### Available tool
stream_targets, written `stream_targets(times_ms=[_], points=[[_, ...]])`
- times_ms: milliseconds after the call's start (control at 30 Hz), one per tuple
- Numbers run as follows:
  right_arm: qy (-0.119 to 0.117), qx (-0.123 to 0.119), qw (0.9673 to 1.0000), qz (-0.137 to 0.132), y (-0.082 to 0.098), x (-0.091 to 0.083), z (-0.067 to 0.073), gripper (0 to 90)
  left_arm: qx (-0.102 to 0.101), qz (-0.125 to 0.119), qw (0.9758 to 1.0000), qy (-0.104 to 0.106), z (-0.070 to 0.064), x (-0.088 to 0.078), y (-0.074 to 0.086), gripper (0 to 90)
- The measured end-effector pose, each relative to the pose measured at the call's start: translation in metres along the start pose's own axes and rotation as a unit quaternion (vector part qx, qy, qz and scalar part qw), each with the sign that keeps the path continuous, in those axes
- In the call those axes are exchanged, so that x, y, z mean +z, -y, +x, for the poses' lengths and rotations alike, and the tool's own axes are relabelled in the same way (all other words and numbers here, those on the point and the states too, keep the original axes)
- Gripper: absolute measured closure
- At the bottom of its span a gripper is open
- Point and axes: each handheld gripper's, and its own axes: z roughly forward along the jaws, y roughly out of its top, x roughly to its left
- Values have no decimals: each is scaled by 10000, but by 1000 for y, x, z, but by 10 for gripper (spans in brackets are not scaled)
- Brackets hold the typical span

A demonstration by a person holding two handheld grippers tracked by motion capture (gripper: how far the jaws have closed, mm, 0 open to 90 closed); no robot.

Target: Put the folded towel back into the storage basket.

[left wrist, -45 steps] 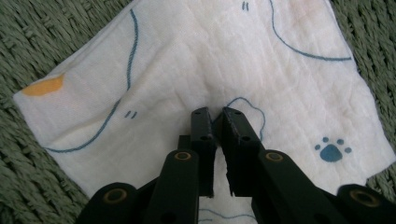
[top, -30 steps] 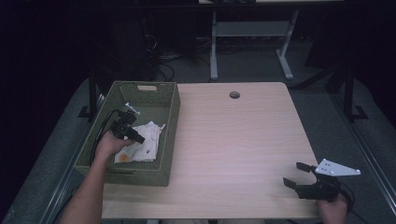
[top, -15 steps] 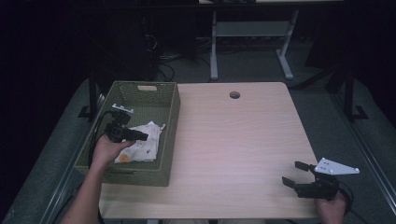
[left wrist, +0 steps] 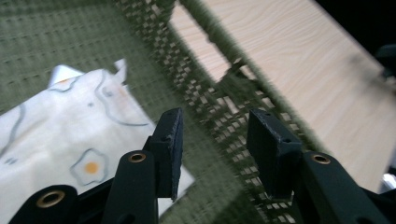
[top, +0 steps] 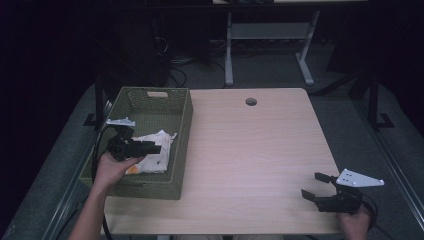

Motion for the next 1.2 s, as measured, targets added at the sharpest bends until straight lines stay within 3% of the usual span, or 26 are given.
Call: stream_targets(times_ms=[233,467,867,1200], points=[[-1,-19,10000,-15,0,0,1,136,-137,-349,9978,551,-9,-3,2,502],[13,-20,10000,-13,0,-2,3,136,-236,-682,9935,884,-19,-4,-2,449],[20,-71,10000,-4,0,-1,4,136,-150,-828,9914,1005,-38,1,-8,399],[0,-64,10000,-34,0,-2,4,136,219,-820,9902,1107,-70,10,-23,391]])
